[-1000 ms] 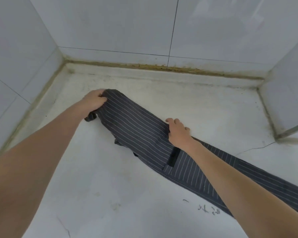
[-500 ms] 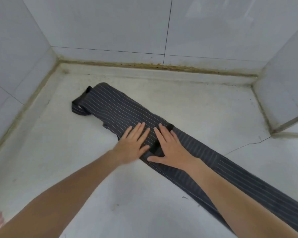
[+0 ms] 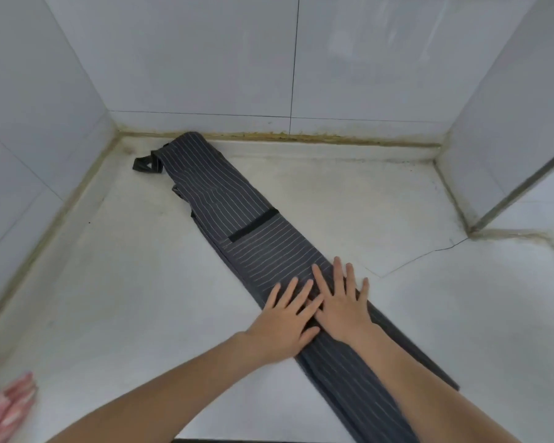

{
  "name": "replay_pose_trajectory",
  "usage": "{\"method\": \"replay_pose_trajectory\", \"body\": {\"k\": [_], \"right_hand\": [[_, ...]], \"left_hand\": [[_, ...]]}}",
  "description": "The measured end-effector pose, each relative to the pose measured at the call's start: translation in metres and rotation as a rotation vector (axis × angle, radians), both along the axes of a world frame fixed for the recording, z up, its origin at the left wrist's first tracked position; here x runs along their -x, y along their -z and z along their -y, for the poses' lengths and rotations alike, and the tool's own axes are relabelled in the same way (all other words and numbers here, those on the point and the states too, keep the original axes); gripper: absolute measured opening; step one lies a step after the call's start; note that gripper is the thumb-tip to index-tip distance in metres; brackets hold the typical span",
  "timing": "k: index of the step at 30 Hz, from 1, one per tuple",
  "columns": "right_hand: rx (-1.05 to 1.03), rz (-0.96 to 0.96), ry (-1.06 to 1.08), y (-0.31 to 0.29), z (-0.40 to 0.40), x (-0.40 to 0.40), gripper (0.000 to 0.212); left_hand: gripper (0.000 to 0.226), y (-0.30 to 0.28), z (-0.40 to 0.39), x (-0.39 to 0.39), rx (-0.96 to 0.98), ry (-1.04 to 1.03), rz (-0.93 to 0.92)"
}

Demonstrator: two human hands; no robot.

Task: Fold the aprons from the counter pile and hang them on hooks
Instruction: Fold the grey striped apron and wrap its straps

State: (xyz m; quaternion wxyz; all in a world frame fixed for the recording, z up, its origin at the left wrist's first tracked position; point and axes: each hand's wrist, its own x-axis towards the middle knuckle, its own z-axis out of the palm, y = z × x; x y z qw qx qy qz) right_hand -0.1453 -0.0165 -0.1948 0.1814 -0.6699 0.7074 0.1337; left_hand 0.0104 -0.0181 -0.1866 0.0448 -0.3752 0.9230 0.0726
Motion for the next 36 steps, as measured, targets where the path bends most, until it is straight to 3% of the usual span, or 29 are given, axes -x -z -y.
{"method": "replay_pose_trajectory", "body": {"k": [3, 6, 8, 10, 13, 15, 19, 22, 27, 36], "right_hand": [[0.027, 0.028, -0.11, -0.007, -0.014, -0.016, 0.068], [0.179, 0.015, -0.426, -0.022, -0.03, 0.009, 0.068], [0.22, -0.008, -0.577, -0.021, -0.048, 0.035, 0.057], [0.212, -0.001, -0.62, -0.017, -0.064, 0.056, 0.051], [0.317, 0.064, -0.67, -0.02, -0.075, 0.072, 0.047], [0.38, 0.11, -0.744, -0.023, -0.079, 0.084, 0.043], [0.342, 0.104, -0.867, -0.018, -0.1, 0.117, 0.085], [0.346, 0.086, -0.953, -0.011, -0.108, 0.125, 0.093], [0.424, 0.046, -1.034, -0.015, -0.106, 0.116, 0.093], [0.375, 0.121, -1.222, -0.02, -0.099, 0.105, 0.066]], "left_hand": [[0.063, 0.011, -0.015, -0.036, 0.021, -0.022, 0.092], [0.061, 0.017, -0.005, -0.074, 0.093, -0.05, 0.174], [0.057, 0.01, -0.006, -0.084, 0.122, -0.097, 0.187], [0.044, -0.003, -0.018, -0.08, 0.161, -0.165, 0.136], [0.065, -0.007, -0.057, -0.068, 0.213, -0.195, -0.02], [0.065, -0.008, -0.086, -0.063, 0.252, -0.14, -0.096], [0.062, -0.006, -0.135, -0.042, 0.214, -0.064, -0.136], [0.066, -0.014, -0.148, -0.034, 0.19, -0.098, -0.172], [0.064, -0.028, -0.161, -0.026, 0.201, -0.142, -0.145], [0.069, -0.005, -0.182, -0.044, 0.248, -0.184, -0.091]]}}
